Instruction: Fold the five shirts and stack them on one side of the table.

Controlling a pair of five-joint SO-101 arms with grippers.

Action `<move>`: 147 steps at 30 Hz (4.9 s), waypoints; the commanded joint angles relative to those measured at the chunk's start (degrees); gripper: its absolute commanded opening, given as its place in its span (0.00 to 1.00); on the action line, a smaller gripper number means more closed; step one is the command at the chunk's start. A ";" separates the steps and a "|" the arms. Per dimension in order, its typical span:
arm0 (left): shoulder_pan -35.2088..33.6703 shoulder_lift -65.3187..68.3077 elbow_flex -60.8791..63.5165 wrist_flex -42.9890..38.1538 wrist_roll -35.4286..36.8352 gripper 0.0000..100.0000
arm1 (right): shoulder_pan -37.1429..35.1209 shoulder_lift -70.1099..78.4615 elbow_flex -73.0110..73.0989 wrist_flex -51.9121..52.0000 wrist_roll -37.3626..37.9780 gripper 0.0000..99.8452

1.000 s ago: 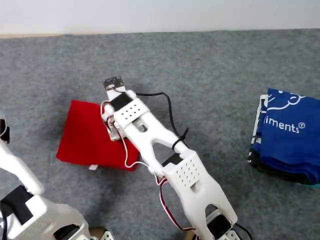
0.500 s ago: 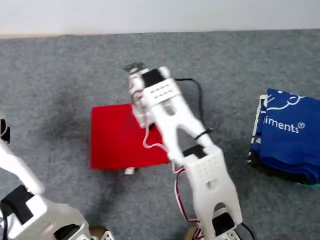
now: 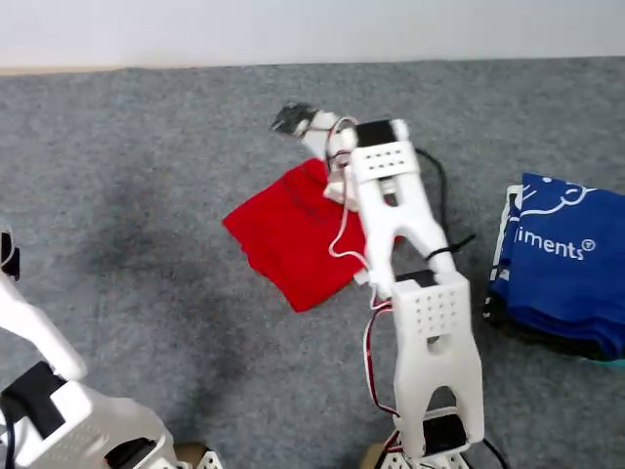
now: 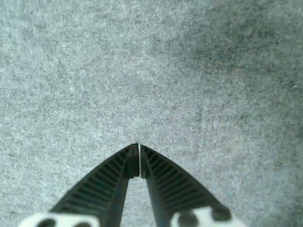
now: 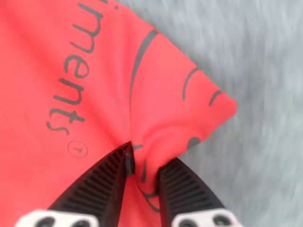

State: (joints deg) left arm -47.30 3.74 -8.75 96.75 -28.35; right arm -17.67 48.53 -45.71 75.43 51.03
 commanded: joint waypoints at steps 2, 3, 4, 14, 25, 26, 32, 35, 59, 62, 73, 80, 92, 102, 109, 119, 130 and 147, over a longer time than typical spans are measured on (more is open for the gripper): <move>0.70 -2.73 -0.40 -0.79 -0.18 0.01 | -4.00 1.63 -0.44 -7.16 4.84 0.01; 0.70 -2.73 -0.40 -0.70 -0.18 0.01 | -4.09 1.98 -0.44 -7.96 4.84 0.02; 0.70 -2.73 -0.31 -0.62 -0.18 0.01 | -4.00 2.24 -0.53 -8.40 4.66 0.04; 0.70 -2.73 -0.13 -0.53 -0.26 0.01 | -1.80 -3.91 -0.53 -8.92 -33.76 0.22; 0.70 -2.64 -0.13 -0.79 -0.18 0.01 | -1.54 -13.58 -0.53 10.33 -65.05 0.23; 0.70 -2.64 -0.13 -0.79 -0.18 0.01 | -1.89 -14.20 -0.53 13.23 -67.25 0.23; 0.70 -2.64 -0.04 -0.79 -0.09 0.01 | -5.93 -15.16 -0.26 27.38 -83.34 0.23; 0.70 -2.64 0.75 -0.88 -0.09 0.01 | -7.87 -14.46 -0.53 26.24 -86.86 0.23; 0.35 -2.73 3.65 -2.90 -0.35 0.01 | -10.86 6.73 -0.53 8.57 -94.24 0.33; 0.35 -2.73 3.65 -2.90 -0.44 0.01 | -10.86 8.75 -0.53 9.36 -94.42 0.27; 0.44 -2.64 3.65 -4.13 -0.44 0.01 | -10.15 9.01 -0.53 13.49 -91.08 0.01; 0.62 -2.81 3.65 -3.78 -0.35 0.01 | -6.73 6.90 -10.11 25.27 -85.10 0.01; 0.62 -3.16 3.65 -3.69 -0.18 0.01 | -2.15 -10.86 -11.52 27.56 -70.51 0.01; 0.70 -3.16 3.56 -3.69 -0.09 0.01 | -0.31 -41.89 13.71 27.56 -58.81 0.01; 0.70 -2.81 3.56 -3.69 -0.09 0.01 | 12.53 -61.14 24.26 27.56 -46.42 0.01; 0.70 -3.08 3.56 -3.69 -0.09 0.01 | 28.88 -72.48 33.85 27.47 -35.78 0.01; 0.70 -2.81 3.30 -4.57 -0.35 0.01 | 40.57 -73.19 33.85 27.30 -26.81 0.01; 0.70 -2.73 3.30 -4.57 -0.44 0.01 | 46.29 -73.01 51.34 0.22 -19.60 0.01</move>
State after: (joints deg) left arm -47.30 3.74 -4.97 93.05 -28.35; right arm 27.08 -23.38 4.40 80.97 29.93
